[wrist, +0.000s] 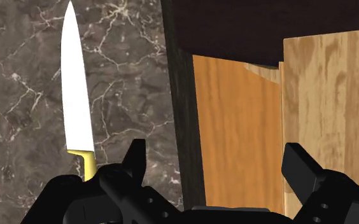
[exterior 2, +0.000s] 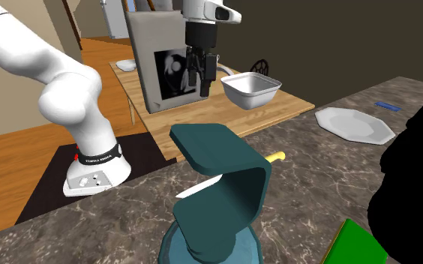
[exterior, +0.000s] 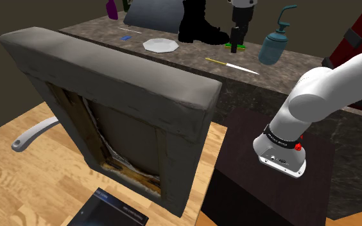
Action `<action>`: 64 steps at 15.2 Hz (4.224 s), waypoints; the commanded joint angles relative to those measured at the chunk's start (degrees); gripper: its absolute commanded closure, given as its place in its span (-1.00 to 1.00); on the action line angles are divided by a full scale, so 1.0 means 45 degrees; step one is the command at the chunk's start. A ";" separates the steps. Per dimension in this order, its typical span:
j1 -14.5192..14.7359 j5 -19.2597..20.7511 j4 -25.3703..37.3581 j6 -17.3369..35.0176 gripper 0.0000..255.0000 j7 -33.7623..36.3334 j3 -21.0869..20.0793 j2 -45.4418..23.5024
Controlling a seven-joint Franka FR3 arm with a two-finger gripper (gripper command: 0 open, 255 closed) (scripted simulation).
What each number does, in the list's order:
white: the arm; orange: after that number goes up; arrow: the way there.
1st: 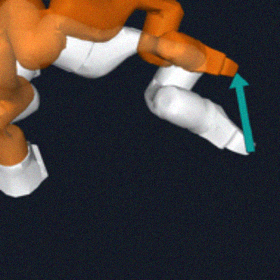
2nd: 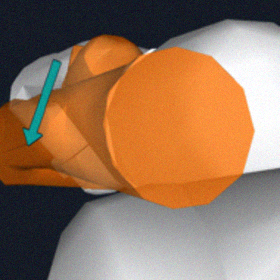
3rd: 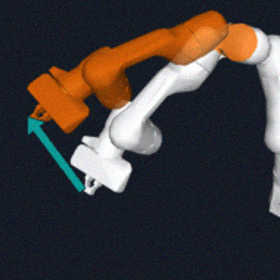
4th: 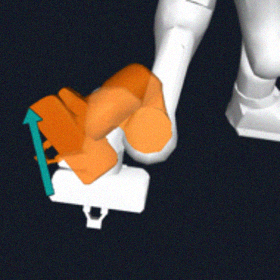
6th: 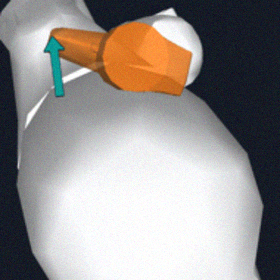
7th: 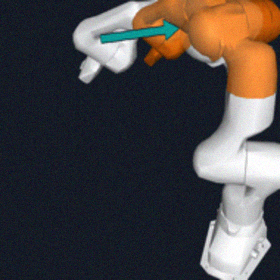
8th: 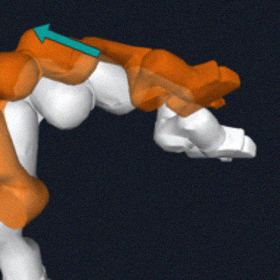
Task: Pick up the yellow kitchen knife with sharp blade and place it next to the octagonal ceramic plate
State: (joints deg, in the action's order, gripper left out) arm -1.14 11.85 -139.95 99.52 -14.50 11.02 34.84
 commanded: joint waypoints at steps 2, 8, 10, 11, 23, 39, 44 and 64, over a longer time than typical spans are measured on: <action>-0.0031 0.0391 0.0129 0.1157 -1.00 -0.0989 0.0681 -0.1234; -0.0065 0.0695 0.1037 0.3013 -1.00 -0.3045 0.1916 -0.3870; -0.0066 0.0624 0.1478 0.3580 -1.00 -0.3764 0.2269 -0.4840; -0.0069 0.0553 0.1723 0.3849 -1.00 -0.4132 0.2432 -0.5340; -0.0340 -0.0187 0.2436 0.6154 -1.00 -0.6012 0.3056 -0.8341; -0.0351 -0.0202 0.2395 0.6251 1.00 -0.6024 0.3062 -0.8398; -0.0326 -0.0104 0.2592 0.5739 1.00 -0.6008 0.3054 -0.8065; 0.0173 -0.1251 0.7282 0.2710 1.00 -0.5862 0.2466 -0.9951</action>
State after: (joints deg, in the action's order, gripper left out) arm -0.50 7.37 -110.20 112.32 -40.93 22.47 -7.31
